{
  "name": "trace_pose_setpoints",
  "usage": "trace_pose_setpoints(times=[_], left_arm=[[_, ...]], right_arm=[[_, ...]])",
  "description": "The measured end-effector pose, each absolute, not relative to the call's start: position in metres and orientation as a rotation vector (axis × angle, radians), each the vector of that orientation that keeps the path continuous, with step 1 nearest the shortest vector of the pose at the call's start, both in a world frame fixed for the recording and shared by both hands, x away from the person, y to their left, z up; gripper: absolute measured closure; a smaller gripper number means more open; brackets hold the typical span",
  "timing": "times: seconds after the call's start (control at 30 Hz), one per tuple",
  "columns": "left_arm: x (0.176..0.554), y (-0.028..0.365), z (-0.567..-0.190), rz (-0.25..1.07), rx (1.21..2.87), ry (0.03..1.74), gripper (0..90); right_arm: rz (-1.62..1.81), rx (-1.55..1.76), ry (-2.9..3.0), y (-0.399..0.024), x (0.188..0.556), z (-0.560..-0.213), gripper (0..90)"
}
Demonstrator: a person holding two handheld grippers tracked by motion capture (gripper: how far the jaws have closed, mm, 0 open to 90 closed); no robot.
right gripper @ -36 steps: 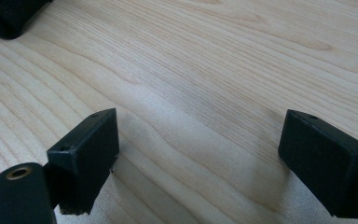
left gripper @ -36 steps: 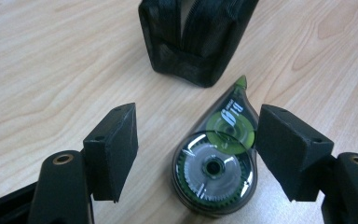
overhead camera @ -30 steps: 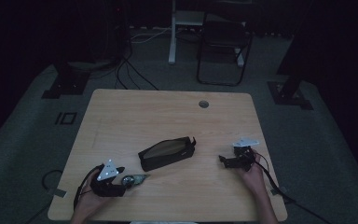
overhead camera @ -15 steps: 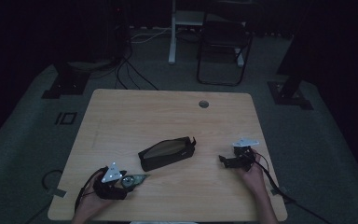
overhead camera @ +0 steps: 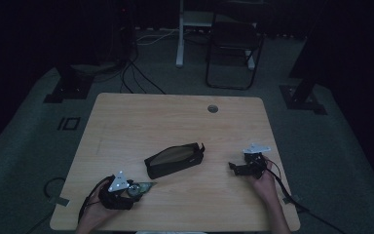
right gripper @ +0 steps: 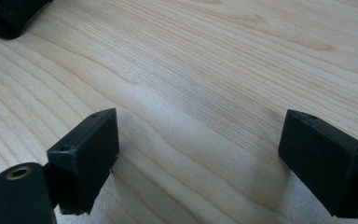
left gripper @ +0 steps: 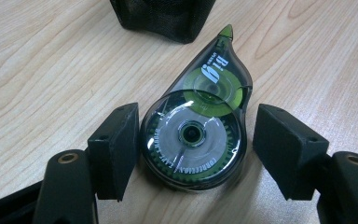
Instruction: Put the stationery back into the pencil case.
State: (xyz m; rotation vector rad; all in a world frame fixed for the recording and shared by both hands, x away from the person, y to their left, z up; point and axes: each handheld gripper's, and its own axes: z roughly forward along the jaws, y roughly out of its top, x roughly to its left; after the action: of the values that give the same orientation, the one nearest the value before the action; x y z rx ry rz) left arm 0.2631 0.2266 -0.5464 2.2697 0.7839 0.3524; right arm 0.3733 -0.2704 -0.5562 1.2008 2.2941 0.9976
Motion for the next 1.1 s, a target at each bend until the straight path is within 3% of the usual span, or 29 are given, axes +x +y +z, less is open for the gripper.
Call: trace_pose_setpoints(times=[0.37, 0.67, 0.93, 1.03, 1.1], left_arm=[[0.253, 0.231, -0.546, 0.357, 2.262, 0.78, 38.7], [0.256, 0.223, -0.547, 0.362, 2.267, 0.763, 34.5], [0.255, 0.222, -0.546, 0.329, 2.275, 0.73, 40.9], [0.256, 0.22, -0.547, 0.335, 2.273, 0.724, 38.8], [0.257, 0.22, -0.548, 0.342, 2.272, 0.736, 31.8]], right_arm=[[0.998, 1.201, 2.294, -0.27, 0.373, -0.556, 12.1], [0.998, 1.201, 2.294, -0.27, 0.373, -0.556, 12.1], [0.998, 1.201, 2.294, -0.27, 0.373, -0.556, 12.1], [0.998, 1.201, 2.294, -0.27, 0.373, -0.556, 12.1], [0.998, 1.201, 2.294, -0.27, 0.373, -0.556, 12.1]])
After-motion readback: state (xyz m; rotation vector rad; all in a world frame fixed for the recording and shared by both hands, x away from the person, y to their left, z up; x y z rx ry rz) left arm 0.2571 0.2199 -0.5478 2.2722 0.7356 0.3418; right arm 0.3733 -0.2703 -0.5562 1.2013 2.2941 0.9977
